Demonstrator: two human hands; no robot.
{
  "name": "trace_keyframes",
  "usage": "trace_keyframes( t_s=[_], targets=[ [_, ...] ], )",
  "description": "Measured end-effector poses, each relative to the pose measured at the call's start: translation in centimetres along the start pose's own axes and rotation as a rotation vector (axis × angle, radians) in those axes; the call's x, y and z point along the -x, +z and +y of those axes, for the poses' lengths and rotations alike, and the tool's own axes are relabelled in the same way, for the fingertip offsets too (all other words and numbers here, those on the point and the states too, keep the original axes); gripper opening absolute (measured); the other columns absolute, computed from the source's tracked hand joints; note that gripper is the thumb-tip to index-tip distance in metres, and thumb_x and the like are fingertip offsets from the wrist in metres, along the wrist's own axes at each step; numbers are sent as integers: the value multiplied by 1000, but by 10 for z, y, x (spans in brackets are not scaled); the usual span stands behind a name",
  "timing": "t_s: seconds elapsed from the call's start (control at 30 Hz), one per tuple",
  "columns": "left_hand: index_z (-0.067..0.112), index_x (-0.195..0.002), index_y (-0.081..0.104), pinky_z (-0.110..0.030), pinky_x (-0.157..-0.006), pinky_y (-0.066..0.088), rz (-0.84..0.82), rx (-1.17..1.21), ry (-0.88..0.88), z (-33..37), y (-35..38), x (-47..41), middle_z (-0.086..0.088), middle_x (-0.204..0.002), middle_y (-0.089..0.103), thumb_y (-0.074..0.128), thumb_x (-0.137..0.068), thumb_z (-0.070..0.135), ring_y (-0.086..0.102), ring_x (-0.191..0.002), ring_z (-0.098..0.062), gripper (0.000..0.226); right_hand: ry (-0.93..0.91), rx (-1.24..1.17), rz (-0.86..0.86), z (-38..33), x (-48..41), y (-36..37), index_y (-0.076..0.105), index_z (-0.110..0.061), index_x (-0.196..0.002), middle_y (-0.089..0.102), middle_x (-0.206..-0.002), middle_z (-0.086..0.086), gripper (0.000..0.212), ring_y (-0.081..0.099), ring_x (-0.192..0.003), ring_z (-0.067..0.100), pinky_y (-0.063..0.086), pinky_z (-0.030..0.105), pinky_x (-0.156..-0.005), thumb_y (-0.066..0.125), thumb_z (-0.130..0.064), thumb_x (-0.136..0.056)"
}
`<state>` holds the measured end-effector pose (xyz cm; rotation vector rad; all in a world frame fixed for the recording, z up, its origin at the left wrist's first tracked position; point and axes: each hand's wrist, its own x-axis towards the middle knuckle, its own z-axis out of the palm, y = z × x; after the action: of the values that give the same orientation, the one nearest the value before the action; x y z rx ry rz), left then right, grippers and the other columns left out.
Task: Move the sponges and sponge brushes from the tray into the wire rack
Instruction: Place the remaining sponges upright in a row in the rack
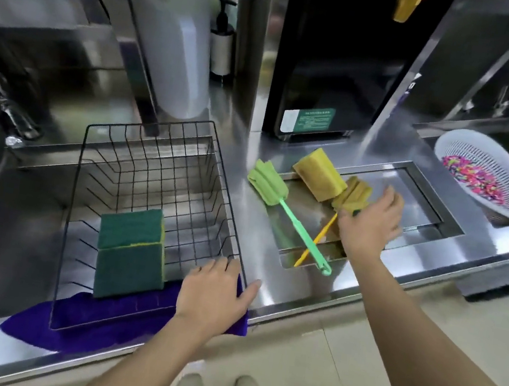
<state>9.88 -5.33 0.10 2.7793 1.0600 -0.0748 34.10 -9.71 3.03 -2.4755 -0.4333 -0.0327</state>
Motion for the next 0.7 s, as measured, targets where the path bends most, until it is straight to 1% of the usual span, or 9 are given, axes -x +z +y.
trace_keyframes(
  t_s=[0.07,0.13,0.2,0.27,0.37,0.47,0.6,0.67,0.7],
  targets=[
    [20,-113,49,-32,-86,39,-11,-3,-34,2,1,-1,1,-115,57,24,-92,61,50,-106,-17,52,68,31,-88,17,-8,2,13,-10,-147,17,-154,15,100,18,-143,30,17,50,-112,76,-29,-72],
    [22,-111,50,-32,-85,39,-23,6,-73,2,3,-1,3,-113,58,24,-91,62,51,-105,-16,51,108,69,-194,32,-13,6,7,-11,-147,19,-154,17,108,17,-143,31,16,51,-112,78,-32,-69],
    [24,-109,51,-31,-86,39,-24,16,-104,2,3,0,5,-112,58,23,-89,65,51,-104,-15,53,139,75,-272,43,-18,10,9,-11,-146,31,-148,19,102,25,-139,34,20,52,-109,75,-29,-70],
    [25,-107,53,-31,-84,40,-9,32,-131,2,3,1,7,-110,59,19,-86,68,52,-103,-14,58,122,76,-267,49,-20,12,17,-12,-143,43,-138,19,87,38,-131,37,25,51,-106,69,-29,-74],
    [25,-103,55,-31,-79,44,27,62,-162,3,2,1,7,-103,61,12,-81,71,54,-96,-15,66,9,-24,-105,45,-20,8,33,-10,-136,50,-129,16,75,44,-123,36,28,50,-102,68,-33,-74],
    [24,-100,57,-31,-75,43,53,94,-198,4,2,1,6,-98,61,26,-88,64,54,-92,-15,52,-118,-205,-65,28,-20,2,29,-11,-141,47,-131,15,80,41,-124,33,29,48,-103,67,-26,-73],
    [21,-93,60,-31,-72,43,115,92,-235,4,0,1,5,-93,61,34,-89,60,54,-87,-16,47,-304,-398,-229,-4,-15,-1,19,-17,-148,39,-139,10,84,35,-130,24,34,35,-103,67,-27,-80],
    [18,-86,61,-33,-69,43,146,89,-271,0,0,4,2,-86,62,36,-89,59,55,-82,-20,48,-373,-474,-328,-20,-9,1,19,-18,-148,38,-141,4,83,35,-131,18,32,26,-102,68,-28,-81],
    [16,-82,61,-35,-67,44,165,85,-284,-4,0,7,1,-81,62,35,-89,60,56,-78,-22,52,-411,-516,-370,-29,-5,3,22,-17,-146,39,-141,2,83,36,-131,16,32,26,-105,69,-30,-80]
  ],
)
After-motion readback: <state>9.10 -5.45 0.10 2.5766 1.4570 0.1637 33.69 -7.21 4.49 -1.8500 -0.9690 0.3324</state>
